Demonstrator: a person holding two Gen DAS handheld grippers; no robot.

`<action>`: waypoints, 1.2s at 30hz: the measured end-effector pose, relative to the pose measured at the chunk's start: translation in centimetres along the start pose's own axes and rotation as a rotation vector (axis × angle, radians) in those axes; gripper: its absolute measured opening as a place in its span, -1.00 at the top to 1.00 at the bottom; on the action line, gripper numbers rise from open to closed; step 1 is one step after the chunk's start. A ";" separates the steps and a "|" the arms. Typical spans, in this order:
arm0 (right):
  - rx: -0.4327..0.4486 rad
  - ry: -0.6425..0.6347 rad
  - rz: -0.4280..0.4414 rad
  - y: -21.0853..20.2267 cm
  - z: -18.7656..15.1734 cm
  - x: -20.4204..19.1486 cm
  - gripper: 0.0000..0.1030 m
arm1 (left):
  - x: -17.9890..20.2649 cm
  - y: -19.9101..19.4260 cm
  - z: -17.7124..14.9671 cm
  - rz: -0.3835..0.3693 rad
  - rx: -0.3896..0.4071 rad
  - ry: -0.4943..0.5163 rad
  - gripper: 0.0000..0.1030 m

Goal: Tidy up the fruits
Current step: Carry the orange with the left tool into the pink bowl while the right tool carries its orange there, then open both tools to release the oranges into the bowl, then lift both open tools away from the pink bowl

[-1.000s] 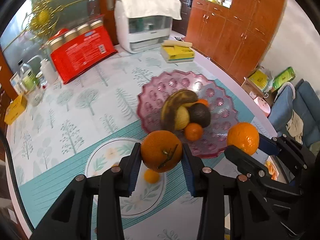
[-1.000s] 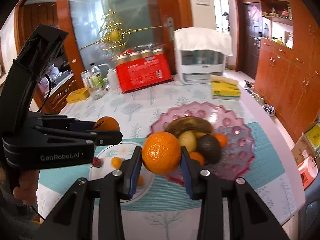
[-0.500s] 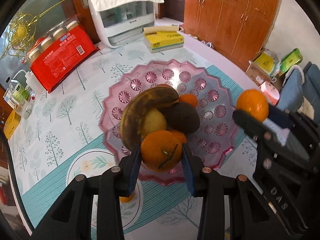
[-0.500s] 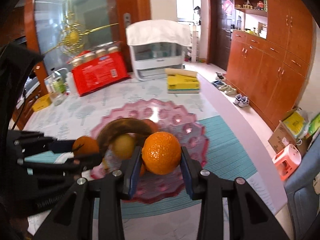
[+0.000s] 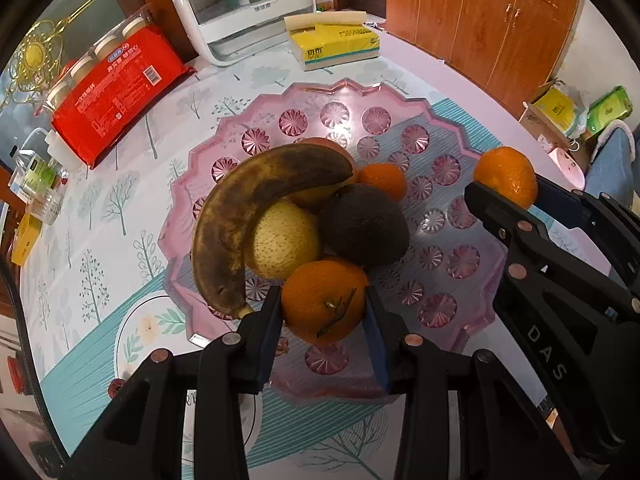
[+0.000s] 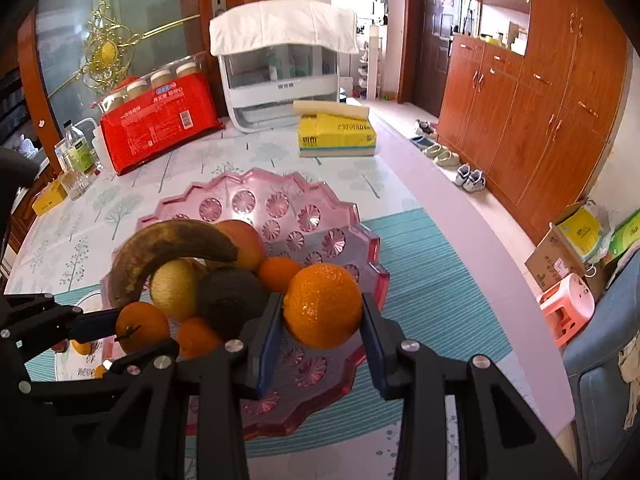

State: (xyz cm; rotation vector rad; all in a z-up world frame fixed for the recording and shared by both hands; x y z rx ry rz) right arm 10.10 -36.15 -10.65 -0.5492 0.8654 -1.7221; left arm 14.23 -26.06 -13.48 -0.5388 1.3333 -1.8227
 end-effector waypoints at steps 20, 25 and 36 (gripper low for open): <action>-0.050 -0.036 0.022 2.9 0.4 0.5 0.04 | -0.2 1.0 0.5 0.086 -0.030 -0.059 -0.17; -0.017 -0.041 0.004 2.2 0.4 0.4 -0.09 | -0.5 0.4 0.2 0.106 -0.021 -0.069 -0.38; 0.002 -0.013 -0.006 0.8 -0.5 0.9 -0.09 | -0.9 -0.9 -1.0 0.118 -0.004 -0.101 -0.47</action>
Point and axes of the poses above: each gripper's, at about its wrist camera, not at the fingertips, and y roughly the way its jaws point, x to its right, z to its top, the point moved 3 cm from there along y, roughly the way its jaws point, and after that the axes turned 6 degrees about y, right-handed, at the moved point
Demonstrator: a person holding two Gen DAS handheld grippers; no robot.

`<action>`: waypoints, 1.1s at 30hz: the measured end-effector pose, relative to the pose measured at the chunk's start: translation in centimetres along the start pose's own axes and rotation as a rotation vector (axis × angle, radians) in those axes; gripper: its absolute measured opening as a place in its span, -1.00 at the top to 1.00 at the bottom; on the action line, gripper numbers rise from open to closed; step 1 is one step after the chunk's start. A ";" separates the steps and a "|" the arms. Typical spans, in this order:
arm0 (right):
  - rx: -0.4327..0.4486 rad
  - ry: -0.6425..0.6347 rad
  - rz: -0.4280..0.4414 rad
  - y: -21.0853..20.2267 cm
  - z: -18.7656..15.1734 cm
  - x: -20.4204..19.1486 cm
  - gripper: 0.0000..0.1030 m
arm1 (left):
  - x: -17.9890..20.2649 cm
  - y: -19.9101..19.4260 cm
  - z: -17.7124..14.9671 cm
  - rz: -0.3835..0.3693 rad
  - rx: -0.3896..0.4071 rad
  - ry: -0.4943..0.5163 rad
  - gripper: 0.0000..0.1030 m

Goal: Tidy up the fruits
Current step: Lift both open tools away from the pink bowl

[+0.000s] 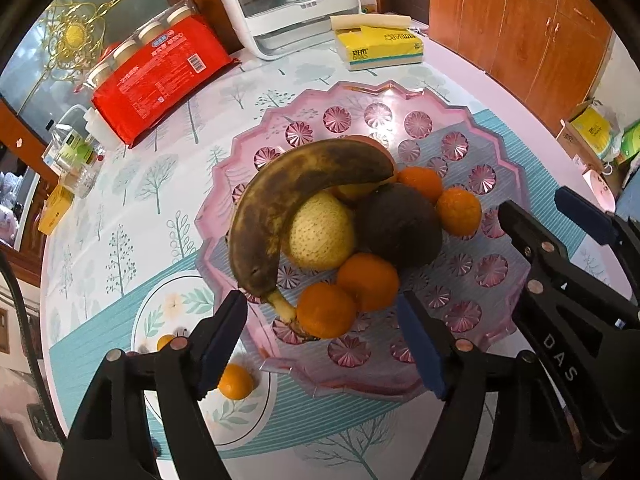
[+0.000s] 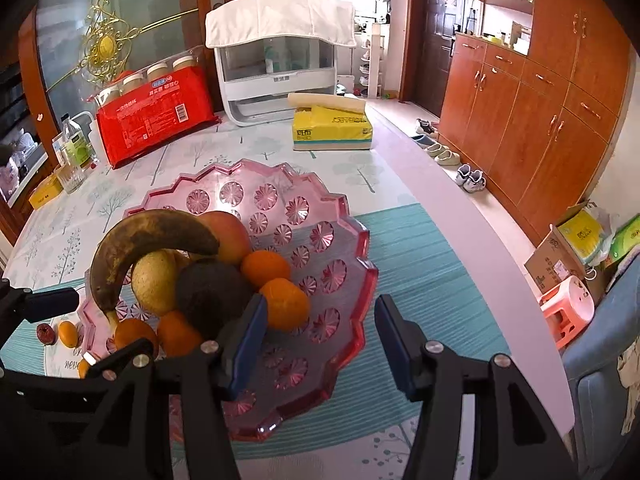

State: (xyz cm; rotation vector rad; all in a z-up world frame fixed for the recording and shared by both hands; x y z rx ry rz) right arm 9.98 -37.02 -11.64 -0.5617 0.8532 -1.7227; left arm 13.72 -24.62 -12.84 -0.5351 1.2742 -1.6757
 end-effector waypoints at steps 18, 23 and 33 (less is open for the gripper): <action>0.055 0.009 -0.026 -3.4 -1.4 -1.2 -0.09 | -2.1 -4.3 -1.9 0.062 0.146 -0.011 -0.58; 0.077 0.010 -0.044 -4.5 -1.5 -1.9 -0.09 | -3.2 -5.0 -2.3 0.050 0.166 -0.021 -0.58; 0.112 0.040 -0.093 -6.8 -1.8 -3.5 -0.09 | -6.6 -6.6 -3.3 0.061 0.210 -0.043 -0.59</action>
Point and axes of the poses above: each gripper's, at about its wrist camera, not at the fingertips, and y roughly the way its jaws point, x to its right, z to its top, the point moved 3 cm from there along y, roughly the way its jaws point, and after that the axes turned 6 degrees about y, right-handed, at the moved point
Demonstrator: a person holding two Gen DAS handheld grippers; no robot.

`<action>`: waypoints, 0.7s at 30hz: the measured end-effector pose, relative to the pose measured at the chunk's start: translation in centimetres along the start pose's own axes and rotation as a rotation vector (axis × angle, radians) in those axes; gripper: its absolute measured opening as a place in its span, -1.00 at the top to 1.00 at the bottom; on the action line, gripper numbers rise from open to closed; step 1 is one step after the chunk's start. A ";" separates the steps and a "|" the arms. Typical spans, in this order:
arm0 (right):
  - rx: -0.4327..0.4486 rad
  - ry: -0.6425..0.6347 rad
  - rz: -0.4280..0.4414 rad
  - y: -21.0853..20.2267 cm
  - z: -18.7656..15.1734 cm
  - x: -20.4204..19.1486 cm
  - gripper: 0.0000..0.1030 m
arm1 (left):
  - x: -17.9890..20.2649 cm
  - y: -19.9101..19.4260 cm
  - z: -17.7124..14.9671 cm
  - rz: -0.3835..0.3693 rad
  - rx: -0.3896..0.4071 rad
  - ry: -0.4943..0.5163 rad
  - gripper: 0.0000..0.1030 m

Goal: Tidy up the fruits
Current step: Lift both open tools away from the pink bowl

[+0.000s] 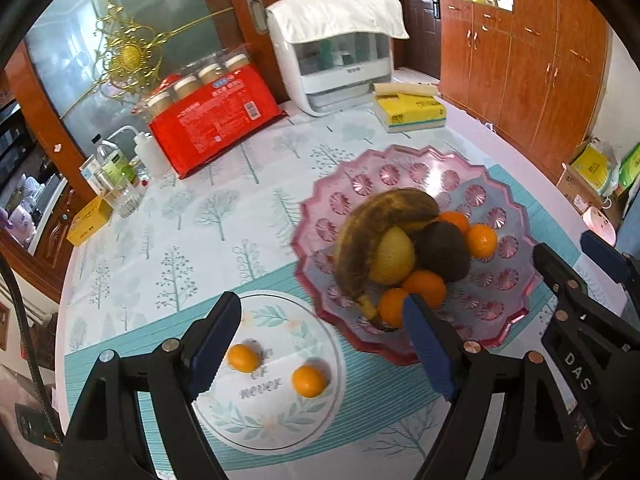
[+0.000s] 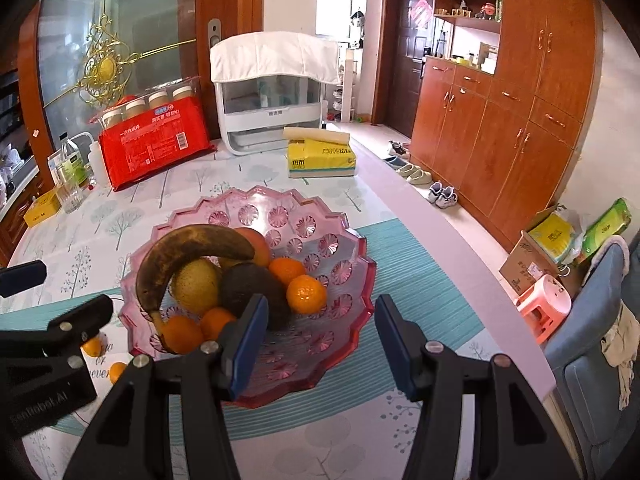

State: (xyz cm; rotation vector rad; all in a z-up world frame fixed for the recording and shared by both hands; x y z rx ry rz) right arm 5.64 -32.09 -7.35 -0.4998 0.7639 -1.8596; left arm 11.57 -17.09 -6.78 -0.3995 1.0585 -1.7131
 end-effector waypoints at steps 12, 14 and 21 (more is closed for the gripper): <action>0.043 0.028 -0.027 -3.0 -0.2 -2.9 -0.09 | -6.3 -2.0 -2.0 0.034 0.029 -0.066 -0.62; 0.045 0.021 -0.027 -3.5 -0.5 -3.7 -0.09 | -7.4 -2.2 -2.5 0.039 0.031 -0.079 -0.62; 0.048 -0.007 -0.005 -4.6 -1.4 -6.9 -0.09 | -11.2 -3.0 -4.5 0.066 0.032 -0.124 -0.63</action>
Point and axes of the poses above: each gripper's, at about its wrist camera, not at the fingertips, and y roughly the way its jaws point, x to its right, z to its top, the point moved 3 cm from there along y, roughly the way its jaws point, and after that the axes turned 6 degrees about y, right-handed, at the moved point
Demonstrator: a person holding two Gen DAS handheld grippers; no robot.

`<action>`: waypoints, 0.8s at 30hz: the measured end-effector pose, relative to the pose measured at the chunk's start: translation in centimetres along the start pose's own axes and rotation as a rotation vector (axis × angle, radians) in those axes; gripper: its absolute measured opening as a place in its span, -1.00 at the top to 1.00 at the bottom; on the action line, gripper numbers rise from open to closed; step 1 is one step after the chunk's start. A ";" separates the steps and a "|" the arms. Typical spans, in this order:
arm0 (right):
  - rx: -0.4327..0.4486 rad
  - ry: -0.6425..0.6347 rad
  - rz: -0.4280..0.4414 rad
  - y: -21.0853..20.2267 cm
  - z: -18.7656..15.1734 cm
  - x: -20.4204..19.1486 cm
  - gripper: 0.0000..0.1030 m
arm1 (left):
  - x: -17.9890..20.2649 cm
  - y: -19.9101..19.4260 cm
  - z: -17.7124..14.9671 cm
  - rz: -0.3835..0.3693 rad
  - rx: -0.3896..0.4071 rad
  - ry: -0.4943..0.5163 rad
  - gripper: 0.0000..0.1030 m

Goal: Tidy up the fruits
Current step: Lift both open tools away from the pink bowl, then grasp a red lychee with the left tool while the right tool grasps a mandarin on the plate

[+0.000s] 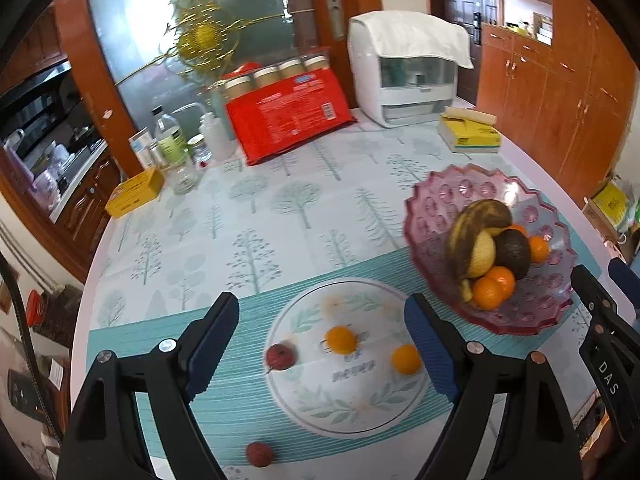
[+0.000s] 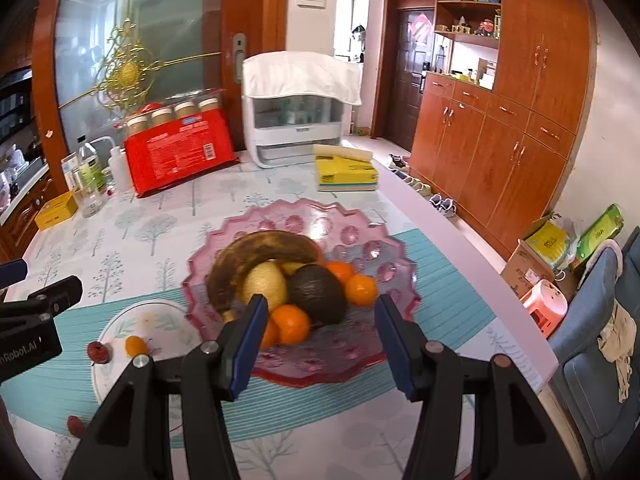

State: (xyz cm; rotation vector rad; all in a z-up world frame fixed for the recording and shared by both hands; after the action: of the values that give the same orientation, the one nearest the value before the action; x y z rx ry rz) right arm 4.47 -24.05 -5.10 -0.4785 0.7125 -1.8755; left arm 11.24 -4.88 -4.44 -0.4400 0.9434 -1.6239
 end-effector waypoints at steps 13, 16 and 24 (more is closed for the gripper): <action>-0.047 -0.004 0.089 -0.8 -2.8 -4.8 -0.09 | -7.2 0.7 -4.9 0.039 -0.070 -0.061 -0.66; -0.067 -0.014 0.118 -0.5 -3.7 -6.1 -0.09 | -8.2 1.4 -6.4 0.033 -0.103 -0.063 -0.66; -0.149 -0.030 0.163 1.1 -6.3 -8.6 -0.09 | -10.0 3.9 -10.5 -0.015 -0.215 -0.073 -0.66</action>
State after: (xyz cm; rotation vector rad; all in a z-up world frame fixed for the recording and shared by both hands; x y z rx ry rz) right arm 4.72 -14.88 -10.61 -0.5256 0.8498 -1.6673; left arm 9.02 7.94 -11.82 -0.6506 1.0660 -1.5150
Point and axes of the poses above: each gripper's, at about its wrist camera, not at the fingertips, and y roughly the way its jaws point, x to its right, z to its top, the point moved 3 cm from there along y, roughly the way its jaws point, and after that the axes turned 6 degrees about y, right-handed, at the moved point
